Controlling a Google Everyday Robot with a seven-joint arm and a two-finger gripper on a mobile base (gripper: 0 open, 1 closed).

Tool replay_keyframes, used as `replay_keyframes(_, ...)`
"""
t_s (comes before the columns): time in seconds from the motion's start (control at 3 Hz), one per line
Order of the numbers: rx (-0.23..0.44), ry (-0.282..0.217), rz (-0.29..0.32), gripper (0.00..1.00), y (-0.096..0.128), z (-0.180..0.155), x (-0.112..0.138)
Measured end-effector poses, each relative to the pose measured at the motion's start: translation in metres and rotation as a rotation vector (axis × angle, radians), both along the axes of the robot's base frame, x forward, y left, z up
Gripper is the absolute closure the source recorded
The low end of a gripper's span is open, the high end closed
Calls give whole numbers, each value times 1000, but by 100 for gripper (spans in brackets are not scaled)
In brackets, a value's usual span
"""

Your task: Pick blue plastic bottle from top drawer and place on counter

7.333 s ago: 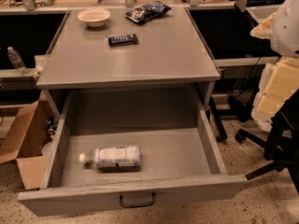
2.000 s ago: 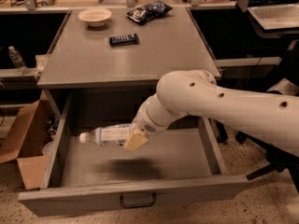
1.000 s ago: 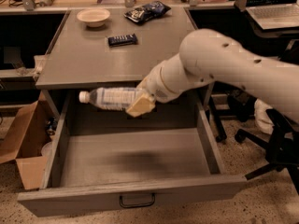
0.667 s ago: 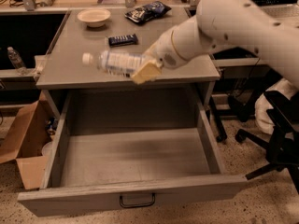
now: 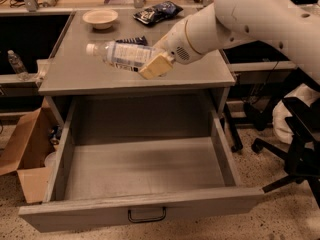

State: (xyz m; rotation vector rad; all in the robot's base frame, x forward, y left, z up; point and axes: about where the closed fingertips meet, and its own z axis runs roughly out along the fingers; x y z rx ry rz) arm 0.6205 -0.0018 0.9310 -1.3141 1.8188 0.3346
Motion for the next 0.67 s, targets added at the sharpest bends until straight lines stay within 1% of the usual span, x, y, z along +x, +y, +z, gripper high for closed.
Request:
replay_keyframes(0.33,6,10,-96,100,-10,6,20)
replay_keyframes(0.67,-2,63,-261,100,-46,4,84)
